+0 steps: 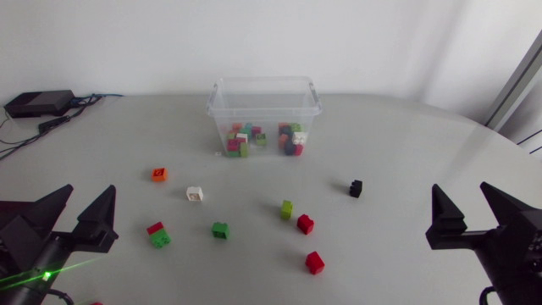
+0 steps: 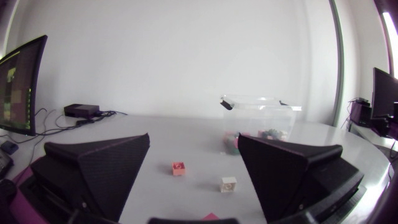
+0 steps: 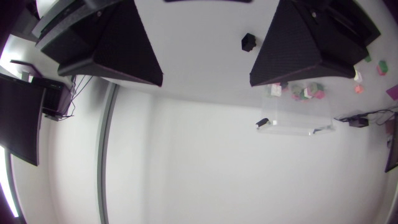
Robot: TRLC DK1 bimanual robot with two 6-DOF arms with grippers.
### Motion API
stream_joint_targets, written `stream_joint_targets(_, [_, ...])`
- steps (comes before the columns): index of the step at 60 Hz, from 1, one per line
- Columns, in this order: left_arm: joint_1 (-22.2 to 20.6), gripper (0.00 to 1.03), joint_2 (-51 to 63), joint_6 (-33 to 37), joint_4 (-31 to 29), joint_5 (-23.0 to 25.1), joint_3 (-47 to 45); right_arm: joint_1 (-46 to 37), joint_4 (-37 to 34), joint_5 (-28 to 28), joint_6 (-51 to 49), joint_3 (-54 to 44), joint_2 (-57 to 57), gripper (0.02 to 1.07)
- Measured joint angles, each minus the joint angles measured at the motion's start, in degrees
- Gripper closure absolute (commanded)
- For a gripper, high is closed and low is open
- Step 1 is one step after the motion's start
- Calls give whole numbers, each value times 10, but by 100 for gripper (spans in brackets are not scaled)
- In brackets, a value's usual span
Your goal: Place the duplo bricks in the container
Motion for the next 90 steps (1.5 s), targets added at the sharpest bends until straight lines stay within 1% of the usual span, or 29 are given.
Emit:
stream_joint_targets(9, [0,5,0,0,-7,0,3,2,0,0,0,0,0,6])
stream_joint_targets(17, [0,5,2,0,-57,0,26,6,-2,0,0,1,0,6])
stream_joint_targets(24, [-7,6,36,0,-75,0,68,21,-4,0,1,13,6,6])
stream_joint_targets(31, [-12,9,146,9,-109,0,161,28,-1,1,3,61,75,6])
stream_joint_targets(36, [-23,9,246,16,-162,0,236,28,4,1,5,95,139,6])
stream_joint_targets(41, [-35,9,342,41,-219,0,305,29,7,2,8,124,196,6])
stream_joint_targets(51, [-62,9,466,106,-313,-5,396,29,8,0,29,183,316,6])
stream_joint_targets(57, [-97,9,518,163,-369,-31,428,29,-10,-6,35,219,386,6])
stream_joint_targets(63, [-132,8,577,221,-427,-66,455,29,-61,-15,43,266,447,6])
stream_joint_targets(75, [-196,7,697,288,-515,-154,472,27,-169,-29,43,367,558,6])
stream_joint_targets(80, [-216,7,738,310,-544,-186,472,27,-184,-35,40,384,579,6])
stream_joint_targets(84, [-231,7,774,320,-570,-221,471,27,-187,-45,40,388,589,6])
stream_joint_targets(90, [-252,7,827,324,-612,-245,471,19,-187,-62,39,396,609,6])
